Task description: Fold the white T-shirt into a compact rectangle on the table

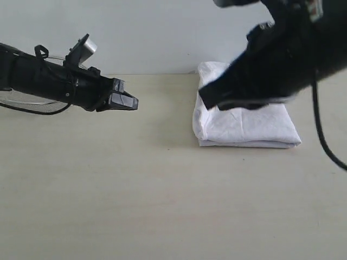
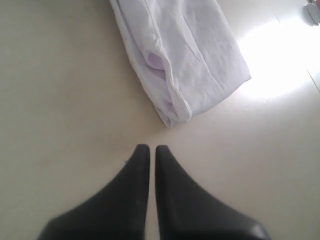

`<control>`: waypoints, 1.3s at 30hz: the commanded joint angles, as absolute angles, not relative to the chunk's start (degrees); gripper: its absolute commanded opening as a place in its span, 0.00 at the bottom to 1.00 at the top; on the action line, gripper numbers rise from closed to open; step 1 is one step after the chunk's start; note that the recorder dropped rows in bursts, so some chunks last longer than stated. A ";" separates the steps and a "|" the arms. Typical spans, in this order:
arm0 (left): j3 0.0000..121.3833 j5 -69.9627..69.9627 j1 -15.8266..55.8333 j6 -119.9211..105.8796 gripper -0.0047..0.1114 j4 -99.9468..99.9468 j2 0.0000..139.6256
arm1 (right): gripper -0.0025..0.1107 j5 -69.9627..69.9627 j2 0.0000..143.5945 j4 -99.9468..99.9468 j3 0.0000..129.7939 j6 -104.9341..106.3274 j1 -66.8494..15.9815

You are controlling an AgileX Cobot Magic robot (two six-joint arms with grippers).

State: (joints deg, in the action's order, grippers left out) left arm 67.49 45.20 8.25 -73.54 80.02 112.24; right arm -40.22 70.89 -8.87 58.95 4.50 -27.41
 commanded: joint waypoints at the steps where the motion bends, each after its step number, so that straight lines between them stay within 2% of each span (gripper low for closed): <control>1: 65.68 44.54 9.15 -80.94 0.08 88.00 111.71 | 0.02 -28.58 64.05 -8.40 46.45 4.23 -28.47; 7: 65.68 44.66 9.15 -80.94 0.08 89.14 111.71 | 0.02 -29.10 60.21 -8.40 41.65 3.66 -28.47; 25: 65.68 44.77 9.15 -80.94 0.08 89.14 111.71 | 0.02 -27.81 59.39 -6.61 41.65 3.78 -28.47; 29: 65.68 44.77 9.15 -80.94 0.08 89.14 111.71 | 0.02 -23.30 56.32 -4.94 41.65 6.24 -28.34; 34: 65.68 44.77 9.15 -80.94 0.08 89.14 111.71 | 0.02 -9.58 50.76 -7.82 41.65 6.71 -21.13; 39: 65.68 44.77 9.15 -80.94 0.08 89.14 111.71 | 0.02 -9.73 42.22 -14.61 38.94 3.26 -9.04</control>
